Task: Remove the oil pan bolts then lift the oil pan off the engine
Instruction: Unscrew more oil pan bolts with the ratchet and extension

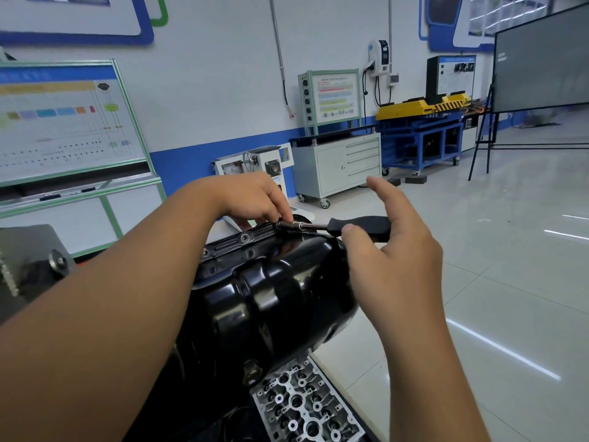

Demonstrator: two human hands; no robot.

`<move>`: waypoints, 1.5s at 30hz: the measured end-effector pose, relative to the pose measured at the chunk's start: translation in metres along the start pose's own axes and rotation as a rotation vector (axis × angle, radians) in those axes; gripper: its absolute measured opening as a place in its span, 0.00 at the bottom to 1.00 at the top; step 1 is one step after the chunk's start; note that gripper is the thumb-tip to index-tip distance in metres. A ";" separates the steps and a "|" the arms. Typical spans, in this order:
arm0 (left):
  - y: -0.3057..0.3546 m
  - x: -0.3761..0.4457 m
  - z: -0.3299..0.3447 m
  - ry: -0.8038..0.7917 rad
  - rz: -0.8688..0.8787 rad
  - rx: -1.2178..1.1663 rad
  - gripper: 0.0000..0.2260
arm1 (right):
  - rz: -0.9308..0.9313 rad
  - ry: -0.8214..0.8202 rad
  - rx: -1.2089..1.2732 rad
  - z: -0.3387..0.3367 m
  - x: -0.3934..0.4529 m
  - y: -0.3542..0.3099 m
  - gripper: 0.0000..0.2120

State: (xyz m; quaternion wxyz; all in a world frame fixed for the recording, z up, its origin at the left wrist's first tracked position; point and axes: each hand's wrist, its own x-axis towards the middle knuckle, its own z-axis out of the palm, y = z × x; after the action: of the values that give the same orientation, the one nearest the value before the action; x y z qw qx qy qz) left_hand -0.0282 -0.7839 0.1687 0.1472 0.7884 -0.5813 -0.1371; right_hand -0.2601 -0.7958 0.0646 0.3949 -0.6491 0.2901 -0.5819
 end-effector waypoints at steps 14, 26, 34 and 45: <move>0.000 -0.001 -0.002 -0.034 0.078 0.126 0.15 | -0.031 -0.012 -0.049 0.004 -0.002 -0.001 0.15; -0.004 0.002 -0.003 -0.030 0.110 0.145 0.15 | -0.006 0.033 -0.030 0.006 -0.004 -0.007 0.09; -0.004 0.003 -0.002 -0.022 0.104 0.159 0.14 | 0.010 0.064 -0.023 0.005 0.000 -0.004 0.15; -0.004 0.003 -0.003 -0.051 0.092 0.130 0.15 | -0.026 0.017 -0.052 0.002 0.006 0.000 0.16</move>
State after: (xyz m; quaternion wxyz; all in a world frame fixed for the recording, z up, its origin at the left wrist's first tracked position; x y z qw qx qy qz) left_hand -0.0228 -0.7850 0.1698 0.0868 0.7650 -0.6283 -0.1121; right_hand -0.2573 -0.8011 0.0676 0.3677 -0.6580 0.3000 -0.5846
